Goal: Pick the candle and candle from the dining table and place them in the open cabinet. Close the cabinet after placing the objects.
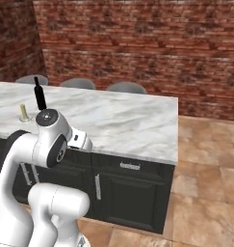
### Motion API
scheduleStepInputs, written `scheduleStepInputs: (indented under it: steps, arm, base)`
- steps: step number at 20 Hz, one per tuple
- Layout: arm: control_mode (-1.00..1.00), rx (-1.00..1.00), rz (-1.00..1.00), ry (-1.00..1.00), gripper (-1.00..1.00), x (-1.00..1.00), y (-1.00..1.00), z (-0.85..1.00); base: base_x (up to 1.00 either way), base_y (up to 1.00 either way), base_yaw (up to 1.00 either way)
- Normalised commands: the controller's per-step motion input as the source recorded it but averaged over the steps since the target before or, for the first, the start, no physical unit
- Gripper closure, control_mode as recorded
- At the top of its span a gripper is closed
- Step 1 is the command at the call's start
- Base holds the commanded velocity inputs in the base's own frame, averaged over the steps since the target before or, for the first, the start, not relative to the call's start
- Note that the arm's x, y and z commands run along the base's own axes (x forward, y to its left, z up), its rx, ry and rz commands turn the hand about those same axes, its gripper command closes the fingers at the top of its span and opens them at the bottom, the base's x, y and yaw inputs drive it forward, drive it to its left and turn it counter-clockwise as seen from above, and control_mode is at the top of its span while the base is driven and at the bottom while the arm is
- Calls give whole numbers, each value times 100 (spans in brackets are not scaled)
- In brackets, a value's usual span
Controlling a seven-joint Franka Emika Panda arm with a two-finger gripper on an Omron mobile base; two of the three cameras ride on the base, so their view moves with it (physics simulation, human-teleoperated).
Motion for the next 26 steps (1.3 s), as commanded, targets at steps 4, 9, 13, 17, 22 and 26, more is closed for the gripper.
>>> scheduleStepInputs:
  steps: [4, 9, 13, 17, 22, 26]
  arm:
    - [100, 0, 0, 0, -100, 0, 0, 0]
    - [100, 0, 0, 0, -100, 0, 0, 0]
    - [100, 0, 0, 0, -100, 0, 0, 0]
    - [100, 0, 0, 0, -100, 0, 0, 0]
    - [100, 0, 0, 0, -100, 0, 0, 0]
    - [100, 0, 0, 0, -100, 0, 0, 0]
  base:
    - [10, 74, 0]
    - [14, 69, 0]
    - [14, 69, 0]
    - [15, 68, 0]
    - [18, 67, 0]
    - [19, 61, 1]
